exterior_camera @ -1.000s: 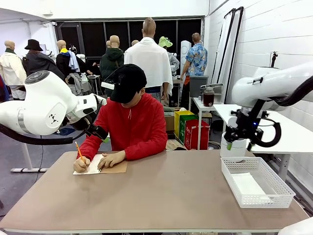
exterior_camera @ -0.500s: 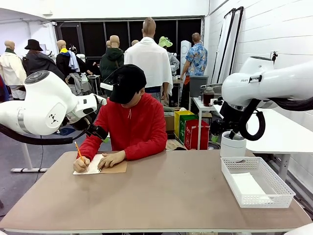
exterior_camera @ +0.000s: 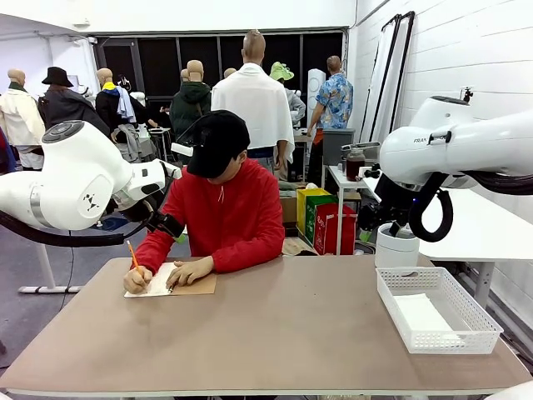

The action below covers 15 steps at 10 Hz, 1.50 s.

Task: Sort the paper based on its condition.
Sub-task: If a person hands you a paper, place it in the Organizing basket , and if it's crumpled, put it in the Trash can.

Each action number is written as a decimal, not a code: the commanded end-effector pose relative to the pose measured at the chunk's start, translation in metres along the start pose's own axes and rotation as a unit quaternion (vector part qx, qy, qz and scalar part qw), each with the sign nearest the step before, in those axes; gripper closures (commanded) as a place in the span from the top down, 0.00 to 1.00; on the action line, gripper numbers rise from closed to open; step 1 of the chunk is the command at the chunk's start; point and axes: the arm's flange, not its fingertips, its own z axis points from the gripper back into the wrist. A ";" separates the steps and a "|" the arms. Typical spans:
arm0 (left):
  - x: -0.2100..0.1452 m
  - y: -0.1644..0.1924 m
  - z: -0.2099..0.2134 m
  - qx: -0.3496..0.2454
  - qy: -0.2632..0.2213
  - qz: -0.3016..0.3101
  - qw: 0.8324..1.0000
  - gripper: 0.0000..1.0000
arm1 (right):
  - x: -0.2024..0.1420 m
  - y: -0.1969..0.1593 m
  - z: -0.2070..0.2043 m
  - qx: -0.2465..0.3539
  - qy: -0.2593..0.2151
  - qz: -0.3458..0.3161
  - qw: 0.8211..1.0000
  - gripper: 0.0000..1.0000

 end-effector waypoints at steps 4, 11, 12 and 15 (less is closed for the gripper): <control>0.000 0.000 0.000 0.000 -0.002 0.001 1.000 1.00 | 0.005 0.024 0.014 0.008 -0.045 0.062 0.997 1.00; 0.000 0.000 0.000 0.000 -0.002 0.001 1.000 1.00 | 0.010 0.074 0.036 0.059 -0.159 0.181 0.969 1.00; 0.000 0.000 0.000 0.000 -0.002 0.001 1.000 1.00 | 0.011 0.074 0.035 0.062 -0.157 0.181 0.969 1.00; 0.000 0.000 0.000 0.000 -0.002 0.001 1.000 1.00 | 0.016 0.079 0.043 0.049 -0.147 0.170 0.973 1.00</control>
